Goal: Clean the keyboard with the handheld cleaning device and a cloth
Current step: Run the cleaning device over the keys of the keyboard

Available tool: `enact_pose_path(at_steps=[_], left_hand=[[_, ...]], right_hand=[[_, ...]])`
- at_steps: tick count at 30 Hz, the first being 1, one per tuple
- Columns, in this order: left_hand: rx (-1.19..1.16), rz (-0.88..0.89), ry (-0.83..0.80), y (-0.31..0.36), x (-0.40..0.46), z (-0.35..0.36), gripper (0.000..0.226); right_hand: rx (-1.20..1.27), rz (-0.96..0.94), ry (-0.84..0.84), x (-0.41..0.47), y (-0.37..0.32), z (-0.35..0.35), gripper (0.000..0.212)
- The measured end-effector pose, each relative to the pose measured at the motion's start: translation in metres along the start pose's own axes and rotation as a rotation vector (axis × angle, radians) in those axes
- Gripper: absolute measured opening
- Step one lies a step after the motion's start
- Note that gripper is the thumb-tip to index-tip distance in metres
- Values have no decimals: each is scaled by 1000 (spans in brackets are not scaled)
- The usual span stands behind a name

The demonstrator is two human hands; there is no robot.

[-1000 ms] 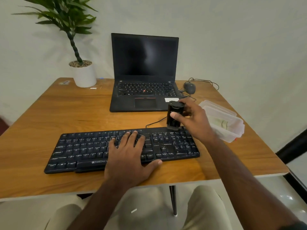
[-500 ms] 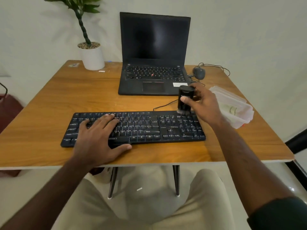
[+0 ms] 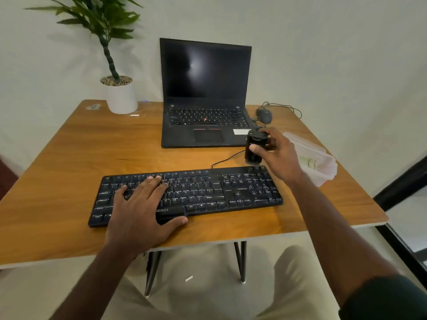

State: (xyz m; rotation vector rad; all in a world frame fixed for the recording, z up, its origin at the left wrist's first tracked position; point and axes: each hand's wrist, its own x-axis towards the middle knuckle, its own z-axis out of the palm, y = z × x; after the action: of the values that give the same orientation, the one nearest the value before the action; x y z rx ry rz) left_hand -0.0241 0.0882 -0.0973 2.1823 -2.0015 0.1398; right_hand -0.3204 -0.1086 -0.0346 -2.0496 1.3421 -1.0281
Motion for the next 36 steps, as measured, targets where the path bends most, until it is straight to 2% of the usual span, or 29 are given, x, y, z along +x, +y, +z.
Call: enact_pose_path(at_steps=[4,8,10,14,17,19,23,26,29,33,36], left_hand=[[-15,16,0,-3,1,4,106],[-15,19,2,-4,2,5,105],[-22,25,12,-4,2,5,104],[-20,26,25,-4,3,7,105],[-12,20,28,-3,3,7,104],[-13,23,38,-3,2,8,103],[-40,11,55,0,1,4,104],[-60,-2,64,-6,-2,-4,107],[-138,-55,88,-36,-9,-13,111],[-227,-180,-28,-92,-12,-19,125],[-386,-232,-101,-114,-12,-15,128]], right_hand=[[30,48,-56,-7,6,0,47],[-126,31,49,-2,6,-13,43],[-117,-4,87,-1,4,-16,38],[-81,-24,-20,-5,10,-13,40],[-154,-34,29,-2,16,-17,43],[-106,-44,52,0,16,-20,40],[28,-48,-62,-1,8,-3,36],[-39,-91,50,2,0,13,40],[58,-105,110,0,-18,38,42],[250,-162,-38,-8,-59,88,39],[292,-204,-180,-12,-96,127,40]])
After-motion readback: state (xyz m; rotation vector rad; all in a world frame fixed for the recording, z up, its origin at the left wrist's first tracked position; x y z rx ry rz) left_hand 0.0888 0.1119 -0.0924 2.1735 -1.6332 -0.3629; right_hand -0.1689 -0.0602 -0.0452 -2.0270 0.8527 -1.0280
